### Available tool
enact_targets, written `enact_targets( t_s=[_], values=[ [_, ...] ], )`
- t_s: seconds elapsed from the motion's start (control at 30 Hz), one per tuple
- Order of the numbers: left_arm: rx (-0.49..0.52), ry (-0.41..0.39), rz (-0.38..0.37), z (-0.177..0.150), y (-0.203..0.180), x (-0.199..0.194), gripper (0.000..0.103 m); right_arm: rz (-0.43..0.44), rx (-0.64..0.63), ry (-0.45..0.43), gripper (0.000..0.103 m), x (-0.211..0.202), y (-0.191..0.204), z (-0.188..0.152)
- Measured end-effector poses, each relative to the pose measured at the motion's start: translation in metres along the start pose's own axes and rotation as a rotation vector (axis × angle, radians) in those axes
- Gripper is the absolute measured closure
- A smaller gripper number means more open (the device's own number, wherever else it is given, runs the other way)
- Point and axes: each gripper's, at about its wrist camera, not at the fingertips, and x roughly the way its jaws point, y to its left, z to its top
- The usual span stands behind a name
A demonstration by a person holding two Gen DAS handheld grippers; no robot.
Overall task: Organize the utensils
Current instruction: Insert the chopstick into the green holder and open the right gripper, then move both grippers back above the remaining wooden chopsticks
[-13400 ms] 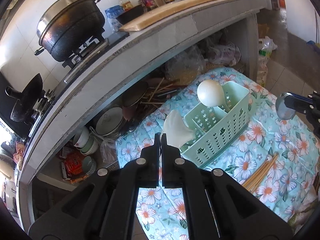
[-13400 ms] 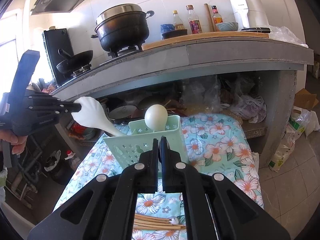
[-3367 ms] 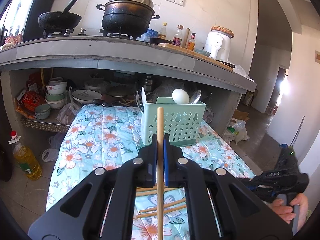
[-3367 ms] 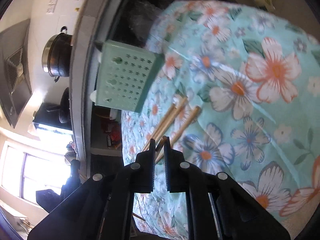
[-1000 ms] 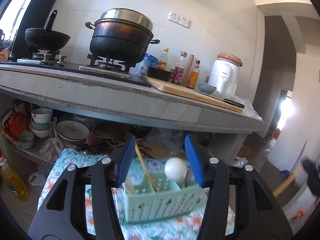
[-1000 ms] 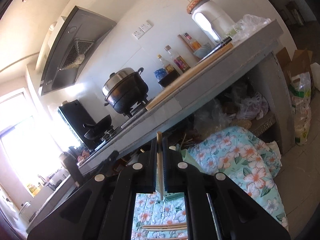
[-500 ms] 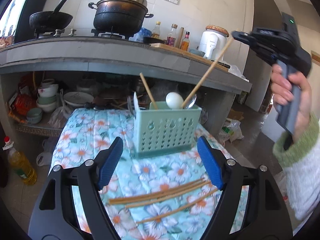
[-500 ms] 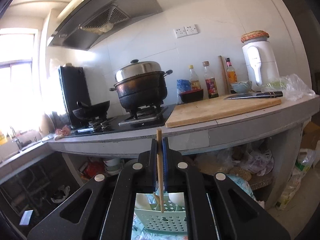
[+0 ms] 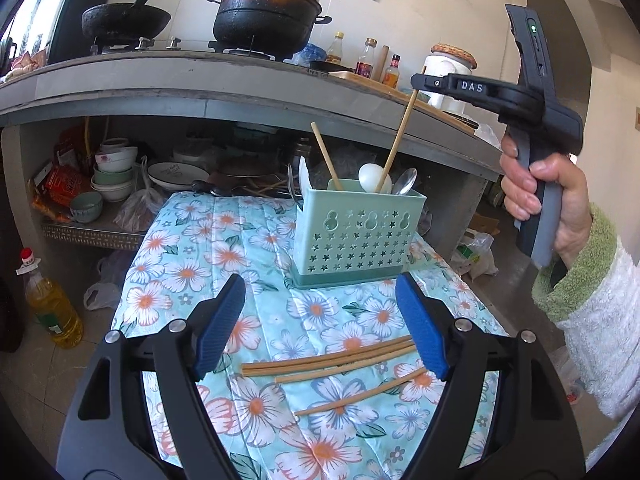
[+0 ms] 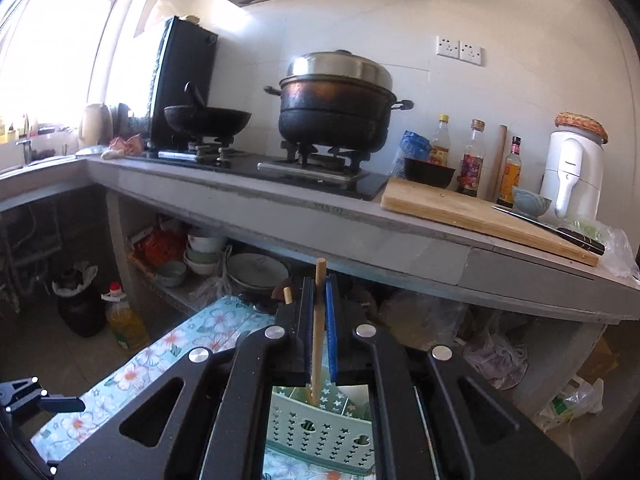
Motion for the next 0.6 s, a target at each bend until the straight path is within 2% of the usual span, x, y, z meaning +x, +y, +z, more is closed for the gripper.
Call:
enact_targets(
  t_s=[0.07,0.13,0.33,0.5,0.6],
  values=[
    [0.006,0.003,-0.002,-0.001,-0.002,0.001,0.030,0.011,0.003,0.004,0.092,-0.007,0.000,-0.005],
    [0.018,0.009,-0.003,-0.001,-0.005,0.002,0.030,0.027,0.040,-0.013,0.076,-0.020,-0.009,-0.008],
    [0.025,0.022,-0.016,-0.002,-0.015,0.008,0.030,0.064,0.244,-0.064,0.069,-0.073,-0.052,-0.029],
    [0.037,0.027,-0.035,-0.002,-0.024,0.013,0.028,0.056,0.488,-0.043,0.064,-0.113,-0.072,-0.090],
    [0.056,0.051,-0.036,-0.004,-0.029,0.020,0.028,0.036,0.619,0.039,0.061,-0.119,-0.067,-0.141]
  ],
)
